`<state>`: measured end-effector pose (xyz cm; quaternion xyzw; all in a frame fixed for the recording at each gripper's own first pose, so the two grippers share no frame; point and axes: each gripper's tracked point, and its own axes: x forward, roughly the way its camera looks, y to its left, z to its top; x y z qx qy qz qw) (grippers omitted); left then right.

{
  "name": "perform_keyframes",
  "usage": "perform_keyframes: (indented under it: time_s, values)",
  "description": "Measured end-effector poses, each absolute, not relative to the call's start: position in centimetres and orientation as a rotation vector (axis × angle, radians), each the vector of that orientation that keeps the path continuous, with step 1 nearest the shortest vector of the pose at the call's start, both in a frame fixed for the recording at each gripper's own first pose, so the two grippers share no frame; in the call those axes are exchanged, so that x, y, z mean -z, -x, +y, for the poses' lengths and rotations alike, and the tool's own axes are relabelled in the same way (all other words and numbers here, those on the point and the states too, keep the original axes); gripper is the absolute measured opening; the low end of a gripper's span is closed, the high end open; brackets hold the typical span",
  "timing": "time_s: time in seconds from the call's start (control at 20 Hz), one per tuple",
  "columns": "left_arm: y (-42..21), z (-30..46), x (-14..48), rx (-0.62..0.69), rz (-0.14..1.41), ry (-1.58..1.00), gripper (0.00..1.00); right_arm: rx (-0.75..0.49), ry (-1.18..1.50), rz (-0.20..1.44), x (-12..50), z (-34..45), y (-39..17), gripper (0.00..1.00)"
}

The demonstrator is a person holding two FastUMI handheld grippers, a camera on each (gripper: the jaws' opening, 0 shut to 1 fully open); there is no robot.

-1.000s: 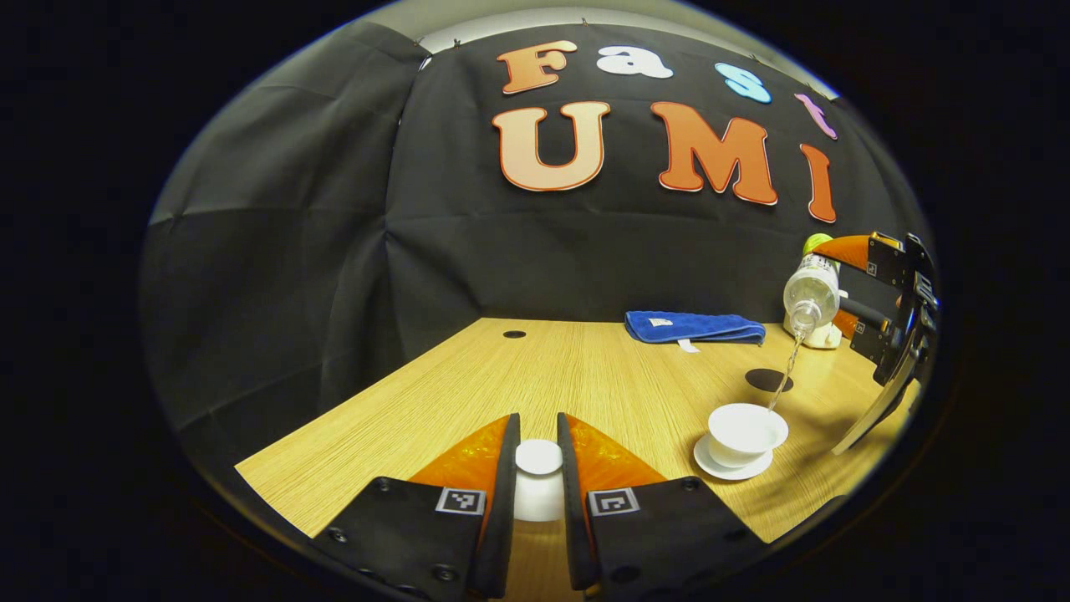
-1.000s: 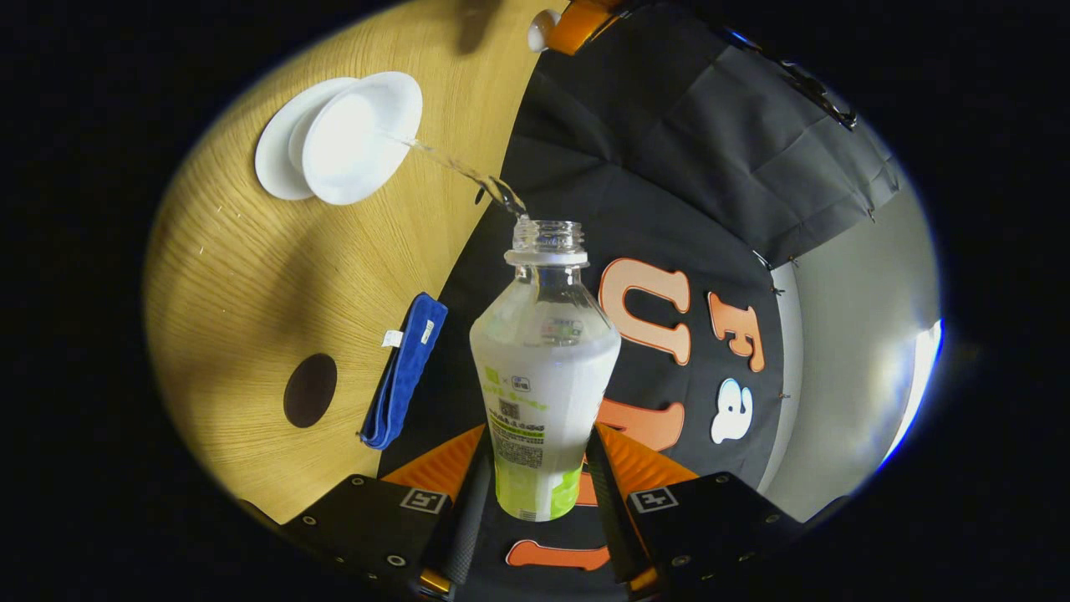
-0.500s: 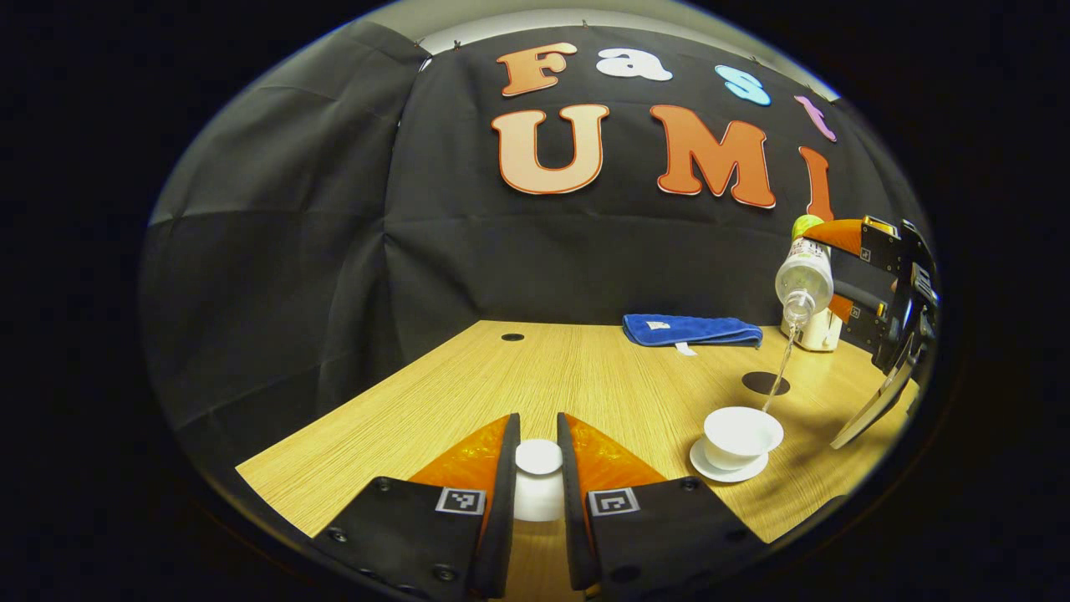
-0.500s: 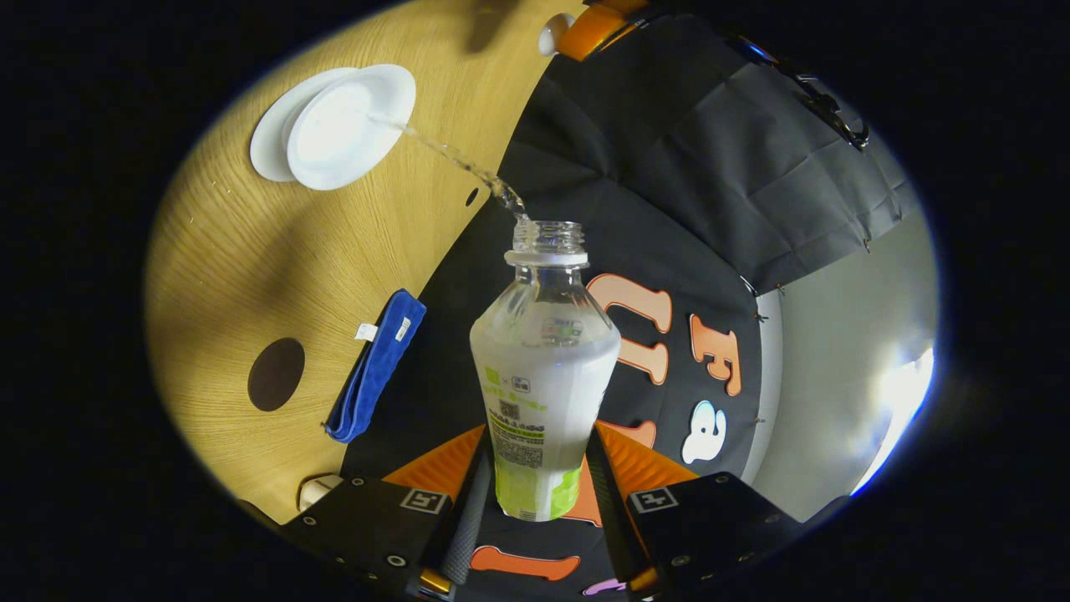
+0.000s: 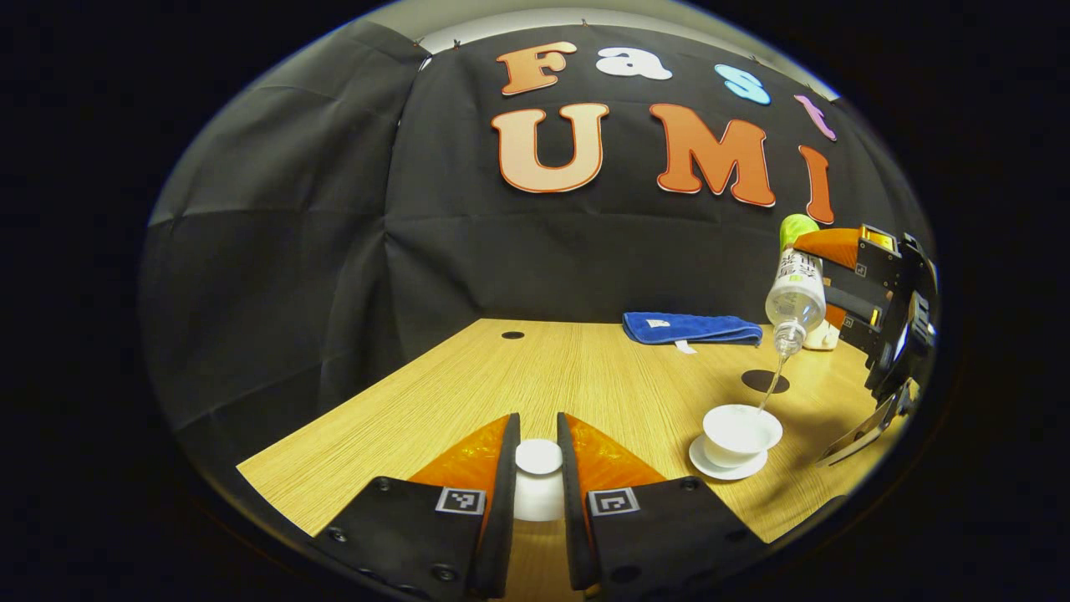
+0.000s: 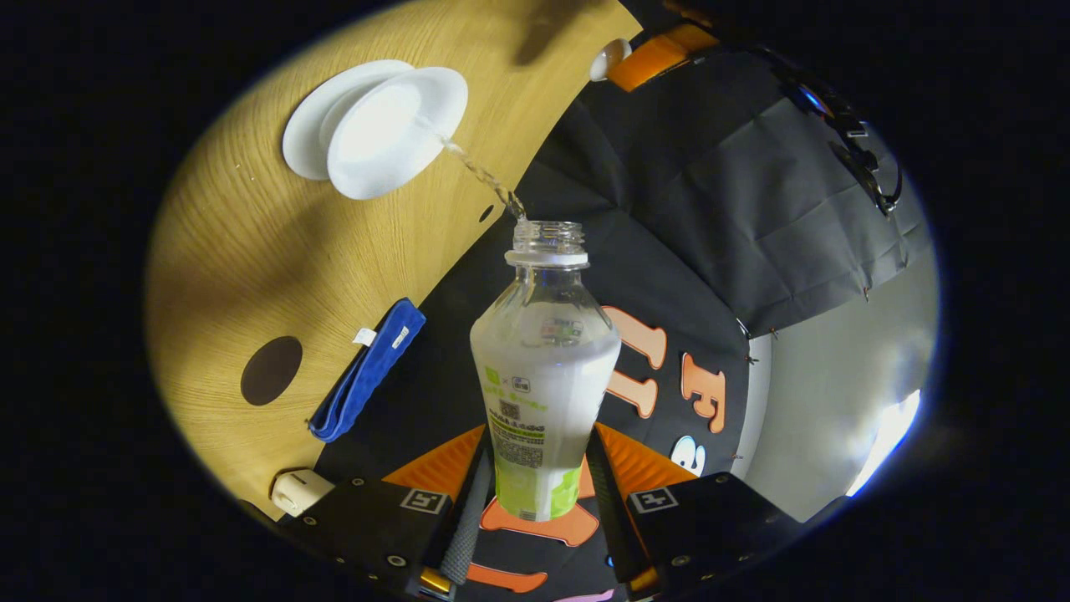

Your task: Open the teacup lid with one hand, grasp the water bottle and pour water into the teacup with the other hand; after pouring, place the water bottle on the coaster and then close the teacup lid.

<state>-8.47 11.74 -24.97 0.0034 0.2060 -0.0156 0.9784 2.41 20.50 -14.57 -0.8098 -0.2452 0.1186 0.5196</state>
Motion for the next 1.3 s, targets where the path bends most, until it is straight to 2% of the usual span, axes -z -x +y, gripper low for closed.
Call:
perform_keyframes:
  time_s: [0.65,0.95,1.15,1.25,1.3]
  values:
    - [8.5,11.2,24.6,0.057,0.407,-0.007,0.3,-0.346,1.982,-0.631,16.2,21.6,0.0,0.64]
    - [8.3,10.0,24.0,0.076,0.386,-0.004,0.31,-0.407,1.903,-0.545,17.9,21.3,0.9,0.64]
    - [8.1,9.1,23.7,0.093,0.379,-0.003,0.29,-0.482,1.745,-0.429,19.6,21.0,1.6,0.65]
    - [8.0,8.6,23.3,0.099,0.372,0.001,0.32,-0.5,1.672,-0.381,20.2,20.8,1.6,0.65]
    - [7.9,8.3,23.2,0.102,0.369,0.004,0.29,-0.511,1.622,-0.348,20.5,20.7,1.7,0.65]
